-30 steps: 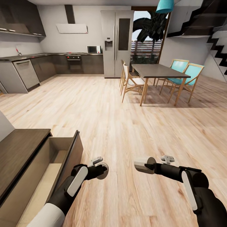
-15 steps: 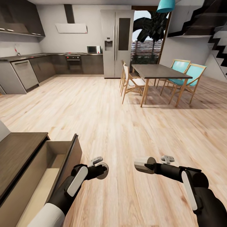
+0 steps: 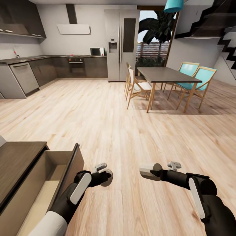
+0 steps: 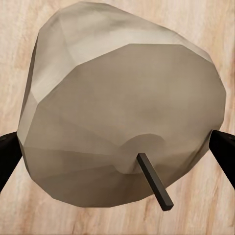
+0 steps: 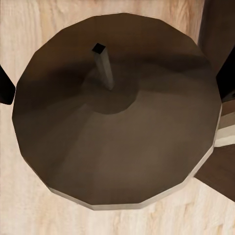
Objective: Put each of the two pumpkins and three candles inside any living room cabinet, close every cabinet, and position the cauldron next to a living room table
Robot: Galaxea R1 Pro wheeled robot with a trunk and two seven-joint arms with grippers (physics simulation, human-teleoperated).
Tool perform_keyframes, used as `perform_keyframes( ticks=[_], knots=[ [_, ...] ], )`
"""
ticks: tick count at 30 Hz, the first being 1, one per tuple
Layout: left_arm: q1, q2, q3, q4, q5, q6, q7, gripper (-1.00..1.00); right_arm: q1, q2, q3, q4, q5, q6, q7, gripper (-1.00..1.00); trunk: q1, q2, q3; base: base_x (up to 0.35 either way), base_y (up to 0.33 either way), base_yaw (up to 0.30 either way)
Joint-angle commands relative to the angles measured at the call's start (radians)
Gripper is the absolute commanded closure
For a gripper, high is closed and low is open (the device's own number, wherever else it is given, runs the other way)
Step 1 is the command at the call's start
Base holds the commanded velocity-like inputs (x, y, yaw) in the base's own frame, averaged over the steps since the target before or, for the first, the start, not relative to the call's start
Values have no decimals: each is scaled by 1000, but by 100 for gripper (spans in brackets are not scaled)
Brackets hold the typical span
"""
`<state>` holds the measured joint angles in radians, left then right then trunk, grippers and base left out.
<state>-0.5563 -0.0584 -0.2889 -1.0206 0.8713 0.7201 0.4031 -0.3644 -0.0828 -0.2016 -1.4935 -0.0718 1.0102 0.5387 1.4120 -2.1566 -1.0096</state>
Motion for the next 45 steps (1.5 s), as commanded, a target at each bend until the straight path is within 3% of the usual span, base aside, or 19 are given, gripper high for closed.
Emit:
perform_keyframes(
  ticks=[1,27,45],
  knots=[
    [-1,0,-2,-1,11,1,10,100,-1,0,-1,-1,-8,7,-2,100,0,0,-1,152,0,0],
    [-1,0,-4,-1,11,1,10,100,-1,0,-1,-1,-8,8,0,100,0,0,-1,161,0,0],
    [-1,-1,-4,-1,11,1,10,100,-1,0,-1,-1,-8,9,5,100,0,0,-1,316,-30,-55]
  ],
)
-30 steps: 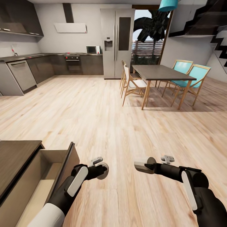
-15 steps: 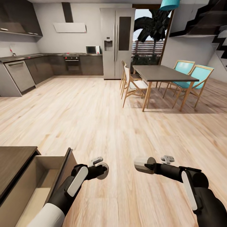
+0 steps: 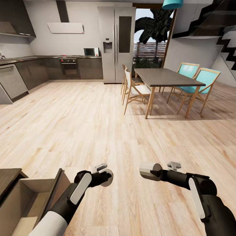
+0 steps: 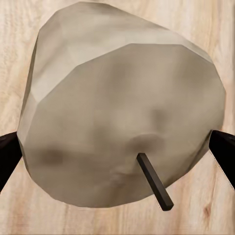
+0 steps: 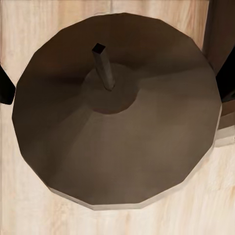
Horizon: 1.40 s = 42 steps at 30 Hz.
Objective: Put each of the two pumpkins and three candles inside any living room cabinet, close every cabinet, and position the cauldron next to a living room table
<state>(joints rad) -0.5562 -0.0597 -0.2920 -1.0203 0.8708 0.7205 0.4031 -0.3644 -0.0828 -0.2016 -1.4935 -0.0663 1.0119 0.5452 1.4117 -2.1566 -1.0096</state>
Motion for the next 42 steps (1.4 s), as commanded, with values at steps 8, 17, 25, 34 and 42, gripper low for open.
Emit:
perform_keyframes(
  ticks=[8,17,25,34,42],
  knots=[
    [-1,0,-1,-1,11,0,10,100,-1,0,-1,-1,-13,8,1,100,0,0,-1,336,-90,-104],
    [-1,-2,-2,-1,12,0,10,100,-1,0,1,-3,-13,9,1,100,0,0,-1,281,-186,85],
    [-1,-1,-2,0,12,0,10,100,-1,0,1,-3,-13,10,1,100,0,0,-1,146,-261,268],
    [-1,-2,-3,0,11,0,10,100,-1,0,1,-2,-13,11,1,100,0,0,-1,28,-186,274],
    [-1,-7,-6,0,11,0,10,100,-1,1,8,0,-13,13,-3,100,0,0,-1,0,-67,274]
  ],
)
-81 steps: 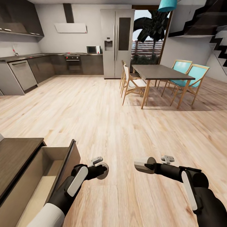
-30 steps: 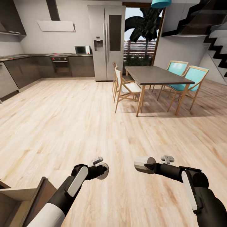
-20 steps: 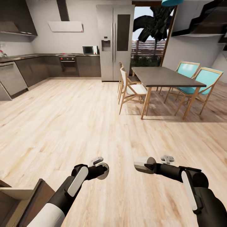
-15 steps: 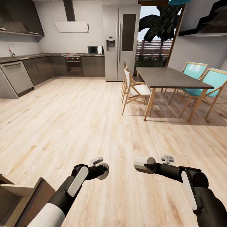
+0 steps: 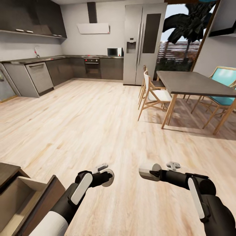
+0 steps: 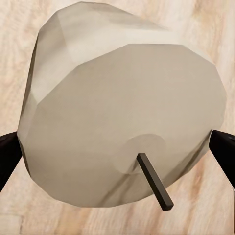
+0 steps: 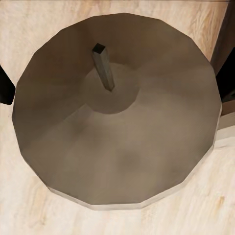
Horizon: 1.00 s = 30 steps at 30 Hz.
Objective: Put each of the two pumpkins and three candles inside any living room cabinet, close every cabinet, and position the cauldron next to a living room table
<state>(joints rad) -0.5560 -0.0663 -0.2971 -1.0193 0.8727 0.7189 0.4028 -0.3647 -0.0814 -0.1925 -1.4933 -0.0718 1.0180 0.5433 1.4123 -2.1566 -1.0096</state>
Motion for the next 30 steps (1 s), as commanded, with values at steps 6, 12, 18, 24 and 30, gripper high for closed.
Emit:
perform_keyframes(
  ticks=[6,12,18,24,30],
  knots=[
    [-1,-7,0,-2,12,1,10,100,0,-1,-1,1,-8,7,1,100,0,0,-1,0,-38,275],
    [-1,-7,1,-2,17,1,11,100,0,0,0,4,-7,7,-3,100,0,0,-1,0,-1,274],
    [-1,-8,1,-2,17,1,11,100,0,0,8,7,-6,5,-6,100,-23,42,18,0,0,274],
    [-1,-7,2,-2,18,2,11,100,0,0,43,8,-5,1,-8,100,-46,84,37,0,0,275],
    [-1,-7,4,-2,21,2,11,100,0,-1,44,8,-7,-3,-5,100,-69,126,55,0,0,146]
  ],
)
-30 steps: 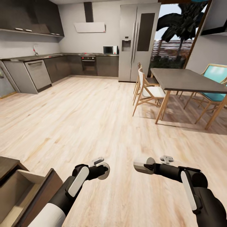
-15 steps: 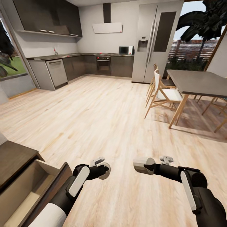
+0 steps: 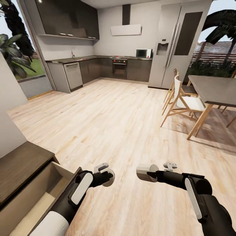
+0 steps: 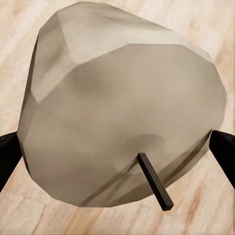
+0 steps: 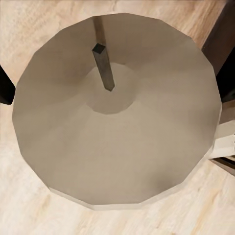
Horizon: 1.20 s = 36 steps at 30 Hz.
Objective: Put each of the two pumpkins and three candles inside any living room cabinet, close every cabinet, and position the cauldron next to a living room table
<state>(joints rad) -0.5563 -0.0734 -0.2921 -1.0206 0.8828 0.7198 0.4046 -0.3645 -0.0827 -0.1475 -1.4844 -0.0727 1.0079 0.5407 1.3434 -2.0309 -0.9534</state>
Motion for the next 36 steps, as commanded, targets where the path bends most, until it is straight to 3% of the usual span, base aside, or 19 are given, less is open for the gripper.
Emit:
perform_keyframes(
  ticks=[1,17,27,36],
  knots=[
    [-1,1,-1,-1,11,1,10,100,-1,0,-1,0,-7,6,0,100,-4,7,2,0,0,26],
    [-1,3,4,0,17,2,9,100,-1,1,11,7,-7,3,2,100,-65,119,53,0,0,2],
    [-1,2,2,-5,15,37,8,100,-1,1,13,7,-6,3,-2,100,-65,119,59,24,-9,120],
    [-1,1,-3,-6,15,38,8,100,-1,1,14,7,-6,3,-4,100,-65,119,67,185,-199,231]
  ],
)
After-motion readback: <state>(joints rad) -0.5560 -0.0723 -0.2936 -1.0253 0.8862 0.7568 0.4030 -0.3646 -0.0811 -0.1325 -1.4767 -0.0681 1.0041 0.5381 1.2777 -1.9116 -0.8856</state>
